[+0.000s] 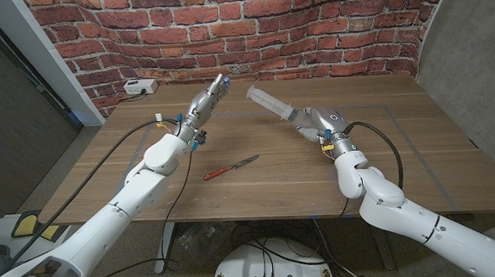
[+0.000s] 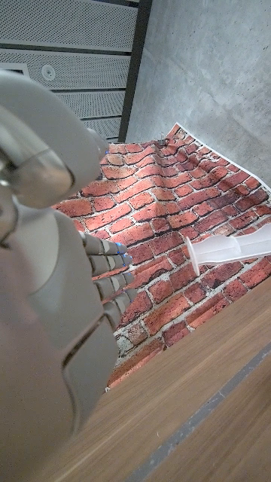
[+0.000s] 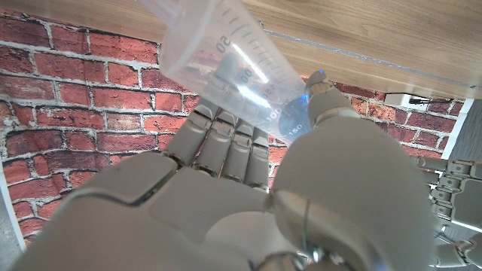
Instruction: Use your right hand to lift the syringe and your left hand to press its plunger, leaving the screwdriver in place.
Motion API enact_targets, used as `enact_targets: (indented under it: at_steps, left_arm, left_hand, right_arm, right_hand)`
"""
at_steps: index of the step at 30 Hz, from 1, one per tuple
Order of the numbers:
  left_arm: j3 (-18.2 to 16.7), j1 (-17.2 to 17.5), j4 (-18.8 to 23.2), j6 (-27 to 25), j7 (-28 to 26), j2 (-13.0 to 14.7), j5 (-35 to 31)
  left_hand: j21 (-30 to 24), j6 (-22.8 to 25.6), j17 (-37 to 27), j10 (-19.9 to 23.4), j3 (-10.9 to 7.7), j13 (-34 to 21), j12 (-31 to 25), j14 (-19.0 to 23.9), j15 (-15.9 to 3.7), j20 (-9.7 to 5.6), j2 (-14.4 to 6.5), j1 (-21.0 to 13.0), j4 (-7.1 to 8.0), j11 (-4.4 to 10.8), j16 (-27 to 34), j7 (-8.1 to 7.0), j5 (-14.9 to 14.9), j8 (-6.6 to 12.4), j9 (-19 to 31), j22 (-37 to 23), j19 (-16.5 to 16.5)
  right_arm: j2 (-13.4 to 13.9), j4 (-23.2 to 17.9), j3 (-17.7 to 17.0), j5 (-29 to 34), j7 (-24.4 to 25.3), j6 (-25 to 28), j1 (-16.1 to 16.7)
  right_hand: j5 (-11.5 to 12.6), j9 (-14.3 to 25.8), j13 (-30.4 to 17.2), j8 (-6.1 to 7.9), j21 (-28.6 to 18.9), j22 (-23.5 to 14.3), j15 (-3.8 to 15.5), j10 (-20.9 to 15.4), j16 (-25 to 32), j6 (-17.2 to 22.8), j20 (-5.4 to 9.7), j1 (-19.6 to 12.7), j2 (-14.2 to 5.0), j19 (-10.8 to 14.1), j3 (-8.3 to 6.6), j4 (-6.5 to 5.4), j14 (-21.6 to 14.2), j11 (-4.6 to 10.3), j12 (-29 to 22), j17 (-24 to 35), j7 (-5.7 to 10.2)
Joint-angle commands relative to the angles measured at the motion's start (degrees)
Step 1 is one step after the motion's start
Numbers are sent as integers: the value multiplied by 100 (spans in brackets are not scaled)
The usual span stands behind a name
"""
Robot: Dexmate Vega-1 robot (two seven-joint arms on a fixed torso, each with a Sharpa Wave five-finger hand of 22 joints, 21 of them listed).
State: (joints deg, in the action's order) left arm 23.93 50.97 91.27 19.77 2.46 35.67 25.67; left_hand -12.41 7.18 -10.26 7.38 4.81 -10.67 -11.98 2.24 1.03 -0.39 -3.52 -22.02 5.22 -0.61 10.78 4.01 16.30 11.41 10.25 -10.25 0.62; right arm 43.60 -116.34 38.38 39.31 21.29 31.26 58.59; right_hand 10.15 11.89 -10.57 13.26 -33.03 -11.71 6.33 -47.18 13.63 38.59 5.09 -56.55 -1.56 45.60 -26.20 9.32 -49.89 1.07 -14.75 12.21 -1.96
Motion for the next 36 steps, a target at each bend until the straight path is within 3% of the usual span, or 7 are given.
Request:
enact_targets:
  at_steps: [1, 8, 33, 36]
  left_arm:
    - [131, -141, -71, -68, -47, -31, -243]
    - [248, -300, -221, -111, 57, -99, -285]
    - [498, -636, -482, -117, 378, -280, -279]
    - [514, -639, -460, -124, 331, -276, -349]
  left_hand:
    - [11, 56, -18, 34, 57, -18, 19, 39, -13, -3, 1, -27, 1, -29, -4, 1, -4, 17, 26, -27, -7]
    - [16, 75, -18, 52, 65, -17, 15, 38, -47, -1, -3, -32, 1, 8, -6, -66, -6, 20, 25, -27, 1]
    - [24, 103, -18, 63, 89, -16, 20, 28, -70, 5, -20, -46, 1, 43, -13, -69, -14, 12, 24, -28, 13]
    - [17, 105, -17, 55, 93, -16, 25, 26, -66, -75, -26, -51, 1, 11, -15, -64, -15, 9, 24, -28, -5]
  right_arm:
    - [-73, -26, 35, 137, -9, -32, -33]
    - [-100, -19, 45, 197, -6, -84, -53]
    - [-247, 135, 136, 294, -213, -107, -232]
    - [-260, 154, 149, 293, -239, -110, -258]
  right_hand:
    - [25, 12, -18, -25, -63, -1, 588, -427, -6, 840, 694, -459, -906, 3, -760, -594, -76, 359, 25, 28, 771]
    - [25, 15, -18, -40, -84, 2, 585, -428, -8, 851, 695, -454, -905, -7, -766, -589, -85, 363, 46, 34, 773]
    - [27, 23, -20, -85, -156, 12, 569, -451, -28, 883, 690, -434, -897, -35, -781, -568, -81, 364, 100, 49, 777]
    - [27, 23, -20, -89, -163, 13, 573, -457, -29, 886, 688, -432, -897, -42, -783, -565, -81, 374, 104, 51, 779]
